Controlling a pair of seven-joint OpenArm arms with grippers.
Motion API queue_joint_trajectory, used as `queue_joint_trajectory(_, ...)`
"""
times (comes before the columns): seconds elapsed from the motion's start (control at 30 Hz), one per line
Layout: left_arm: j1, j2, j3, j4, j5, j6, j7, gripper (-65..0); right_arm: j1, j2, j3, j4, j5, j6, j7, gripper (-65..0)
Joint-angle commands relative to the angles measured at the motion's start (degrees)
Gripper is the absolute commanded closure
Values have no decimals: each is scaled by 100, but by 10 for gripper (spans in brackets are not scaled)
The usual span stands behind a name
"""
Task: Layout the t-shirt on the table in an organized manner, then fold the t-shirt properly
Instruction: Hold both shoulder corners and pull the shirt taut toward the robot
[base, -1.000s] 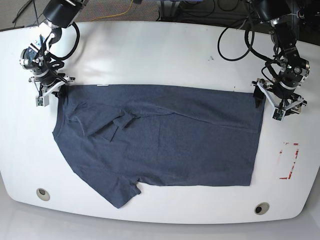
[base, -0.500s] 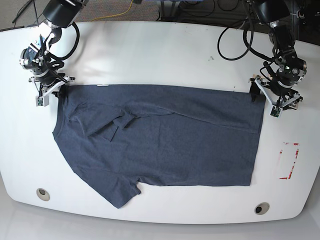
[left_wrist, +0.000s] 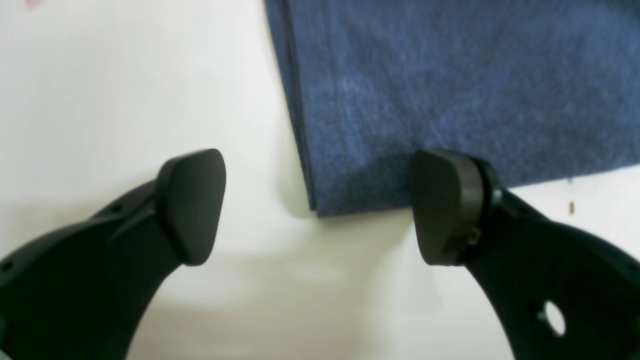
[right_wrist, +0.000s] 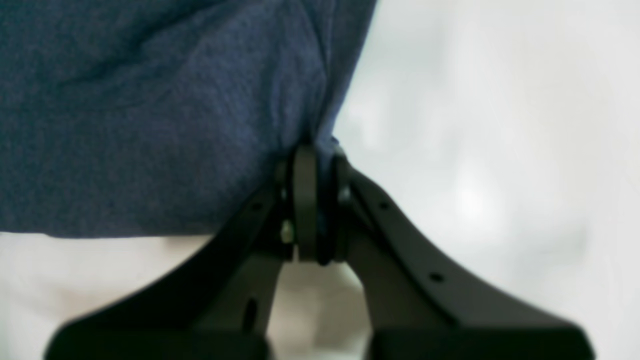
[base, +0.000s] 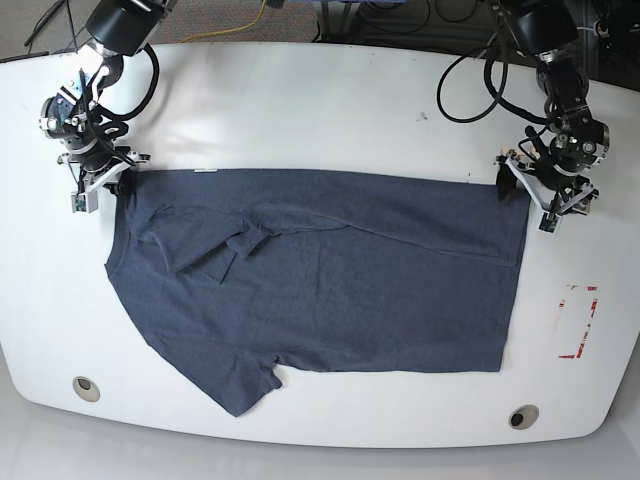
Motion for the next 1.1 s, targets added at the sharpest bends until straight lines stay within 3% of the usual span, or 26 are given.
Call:
queue_joint_trajectory(0.0, -116, -63, 18, -66, 3, 5, -53, -540, -4, 84, 1, 49, -113, -20, -157, 0)
queue_joint_trajectory(0.33, -116, -72, 35, -409, 11, 32, -62, -519, -4, 93, 1, 58, -104, -20, -157, 0)
queue_joint_trajectory(0.43, -116, -72, 35, -488, 11, 32, -70, -439, -4, 93, 1, 58, -104, -20, -157, 0)
queue_joint_trajectory(0.47, -125, -80, 35, -550, 20, 32, -70, -372, -4, 93, 1, 66, -104, -20, -157, 0)
queue_joint_trajectory(0.63, -222, -89, 44, -770, 20, 32, -70, -175, -4, 93, 1, 75, -104, -20, -157, 0)
queue_joint_trajectory(0.83, -274, -107, 35, -919, 47, 32, -70, -8, -4, 84, 1, 75, -104, -20, -165, 0)
queue_joint_trajectory(1.07, -107, -195, 9, -858, 55, 32, -53, 0, -162, 93, 1, 84, -104, -20, -174, 0)
